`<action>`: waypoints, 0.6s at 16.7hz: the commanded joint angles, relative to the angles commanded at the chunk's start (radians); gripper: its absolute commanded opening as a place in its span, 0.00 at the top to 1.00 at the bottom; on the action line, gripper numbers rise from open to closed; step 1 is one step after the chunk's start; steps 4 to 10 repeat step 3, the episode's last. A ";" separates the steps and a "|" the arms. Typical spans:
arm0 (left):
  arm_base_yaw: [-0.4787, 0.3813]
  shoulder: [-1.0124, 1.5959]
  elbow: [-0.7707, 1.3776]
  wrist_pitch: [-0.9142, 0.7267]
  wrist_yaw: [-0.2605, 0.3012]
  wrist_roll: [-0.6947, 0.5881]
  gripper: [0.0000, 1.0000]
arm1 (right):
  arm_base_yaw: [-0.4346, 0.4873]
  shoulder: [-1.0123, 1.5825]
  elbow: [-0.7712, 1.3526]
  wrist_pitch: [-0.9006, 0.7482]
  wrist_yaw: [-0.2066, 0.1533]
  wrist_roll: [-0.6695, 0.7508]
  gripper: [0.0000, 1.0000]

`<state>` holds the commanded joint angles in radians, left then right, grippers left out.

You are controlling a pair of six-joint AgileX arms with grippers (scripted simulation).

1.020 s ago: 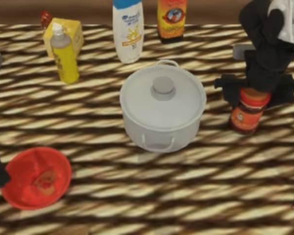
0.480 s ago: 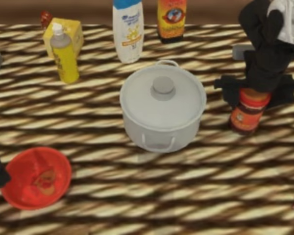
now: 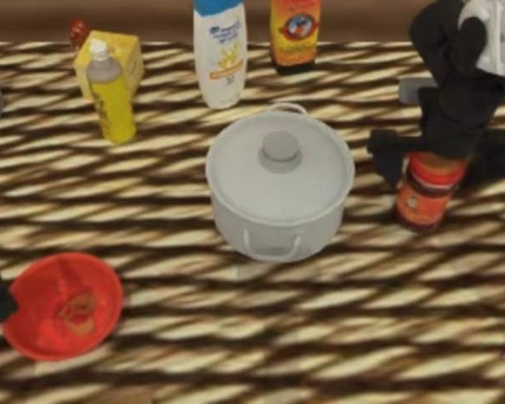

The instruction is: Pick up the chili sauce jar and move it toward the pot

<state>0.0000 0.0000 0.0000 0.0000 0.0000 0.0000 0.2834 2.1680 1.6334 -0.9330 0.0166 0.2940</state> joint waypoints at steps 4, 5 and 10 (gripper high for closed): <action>0.000 0.000 0.000 0.000 0.000 0.000 0.00 | 0.000 0.000 0.000 0.000 0.000 0.000 0.00; 0.000 0.000 0.000 0.000 0.000 0.000 0.00 | 0.000 0.000 0.000 0.000 0.000 0.000 0.00; 0.000 0.000 0.000 0.000 0.000 0.000 0.00 | 0.000 0.000 0.000 0.000 0.000 0.000 0.00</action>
